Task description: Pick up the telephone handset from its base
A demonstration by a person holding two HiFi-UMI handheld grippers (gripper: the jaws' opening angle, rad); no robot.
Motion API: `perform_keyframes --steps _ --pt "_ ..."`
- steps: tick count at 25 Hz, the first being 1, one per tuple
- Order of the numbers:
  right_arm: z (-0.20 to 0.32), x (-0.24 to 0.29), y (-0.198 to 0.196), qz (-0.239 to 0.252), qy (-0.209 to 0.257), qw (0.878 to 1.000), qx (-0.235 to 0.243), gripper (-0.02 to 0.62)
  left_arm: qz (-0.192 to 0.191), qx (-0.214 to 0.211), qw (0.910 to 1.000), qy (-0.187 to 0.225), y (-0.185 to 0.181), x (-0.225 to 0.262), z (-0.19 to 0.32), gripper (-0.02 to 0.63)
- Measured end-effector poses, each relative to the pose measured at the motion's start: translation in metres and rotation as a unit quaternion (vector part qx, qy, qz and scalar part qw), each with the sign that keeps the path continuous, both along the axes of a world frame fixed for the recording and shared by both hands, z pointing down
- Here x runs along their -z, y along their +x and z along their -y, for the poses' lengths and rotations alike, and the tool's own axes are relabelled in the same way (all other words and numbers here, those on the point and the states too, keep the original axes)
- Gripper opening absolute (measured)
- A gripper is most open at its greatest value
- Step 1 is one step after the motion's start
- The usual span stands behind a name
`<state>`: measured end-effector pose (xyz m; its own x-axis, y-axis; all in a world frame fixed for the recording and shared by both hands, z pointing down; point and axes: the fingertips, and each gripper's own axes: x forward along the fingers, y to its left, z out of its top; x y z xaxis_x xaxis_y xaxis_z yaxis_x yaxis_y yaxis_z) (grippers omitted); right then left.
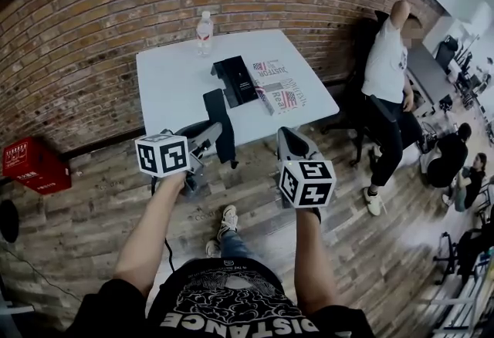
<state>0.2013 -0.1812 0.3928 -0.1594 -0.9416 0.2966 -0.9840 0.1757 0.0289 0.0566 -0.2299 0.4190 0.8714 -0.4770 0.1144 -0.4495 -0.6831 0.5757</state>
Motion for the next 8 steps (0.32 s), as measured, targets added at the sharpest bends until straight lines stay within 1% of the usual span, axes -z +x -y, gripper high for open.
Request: perform_keyframes --steps 8 --pt "-0.0015 -0.0043 -0.0026 -0.003 -0.003 1.000 0.000 -0.002 0.000 -0.002 1.0000 -0.003 -0.0016 -0.0042 -0.0011 0.074"
